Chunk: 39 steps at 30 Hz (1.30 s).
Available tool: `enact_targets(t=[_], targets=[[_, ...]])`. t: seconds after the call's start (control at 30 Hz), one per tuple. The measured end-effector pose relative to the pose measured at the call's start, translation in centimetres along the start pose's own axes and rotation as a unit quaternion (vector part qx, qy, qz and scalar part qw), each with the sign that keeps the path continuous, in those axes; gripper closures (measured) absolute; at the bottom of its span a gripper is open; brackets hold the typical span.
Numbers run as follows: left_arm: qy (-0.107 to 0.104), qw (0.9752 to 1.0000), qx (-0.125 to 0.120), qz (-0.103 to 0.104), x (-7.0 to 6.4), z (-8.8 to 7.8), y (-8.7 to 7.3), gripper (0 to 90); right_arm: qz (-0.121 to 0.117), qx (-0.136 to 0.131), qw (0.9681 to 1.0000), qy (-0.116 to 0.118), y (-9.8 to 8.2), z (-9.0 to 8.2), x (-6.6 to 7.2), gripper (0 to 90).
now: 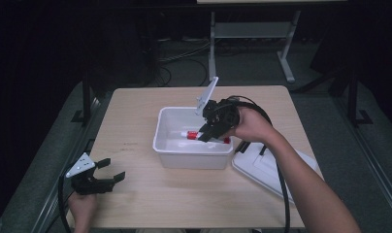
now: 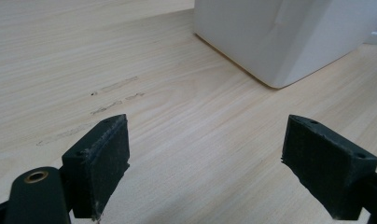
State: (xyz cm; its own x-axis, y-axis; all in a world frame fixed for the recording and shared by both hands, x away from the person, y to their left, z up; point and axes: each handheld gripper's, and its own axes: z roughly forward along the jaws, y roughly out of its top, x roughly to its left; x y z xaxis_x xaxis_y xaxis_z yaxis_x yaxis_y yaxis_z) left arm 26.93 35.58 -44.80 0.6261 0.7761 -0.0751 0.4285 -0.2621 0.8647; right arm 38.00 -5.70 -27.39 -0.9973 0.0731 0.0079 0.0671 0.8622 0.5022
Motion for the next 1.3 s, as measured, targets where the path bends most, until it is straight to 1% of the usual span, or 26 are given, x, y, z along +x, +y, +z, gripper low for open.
enact_targets(t=[0.13,0.3,0.43,0.53,0.67,0.77,1.17,1.3], targets=[[-0.001,1.0,0.0,0.001,0.0,0.1,0.0,14.3,0.002,0.0,1.0,-0.001,-0.1,0.2,-0.5,71.4],[-0.001,1.0,-0.001,0.001,0.0,0.1,0.0,14.3,0.013,0.002,0.9999,0.0,-0.4,0.6,-1.2,71.4],[-0.001,1.0,0.0,0.002,0.0,0.1,0.0,14.3,0.016,0.004,0.9999,-0.001,-0.5,1.0,-1.6,71.4],[-0.002,1.0,0.0,0.002,0.0,0.1,0.0,14.3,0.02,0.008,0.9998,0.001,-0.5,1.3,-1.8,71.4],[-0.002,1.0,-0.002,0.0,-0.1,0.0,0.0,14.3,0.02,0.011,0.9997,0.003,-0.4,1.7,-2.0,71.4],[-0.002,1.0,0.0,0.002,0.0,0.0,0.0,14.3,0.019,0.013,0.9997,0.003,-0.3,2.0,-2.1,71.4],[-0.001,1.0,-0.001,0.0,0.1,-0.1,0.0,14.3,0.024,0.015,0.9996,0.008,-0.2,2.9,-2.7,71.4],[-0.001,1.0,-0.001,0.003,0.1,-0.1,0.0,14.3,0.025,0.016,0.9995,0.011,-0.2,3.1,-2.9,71.3]])
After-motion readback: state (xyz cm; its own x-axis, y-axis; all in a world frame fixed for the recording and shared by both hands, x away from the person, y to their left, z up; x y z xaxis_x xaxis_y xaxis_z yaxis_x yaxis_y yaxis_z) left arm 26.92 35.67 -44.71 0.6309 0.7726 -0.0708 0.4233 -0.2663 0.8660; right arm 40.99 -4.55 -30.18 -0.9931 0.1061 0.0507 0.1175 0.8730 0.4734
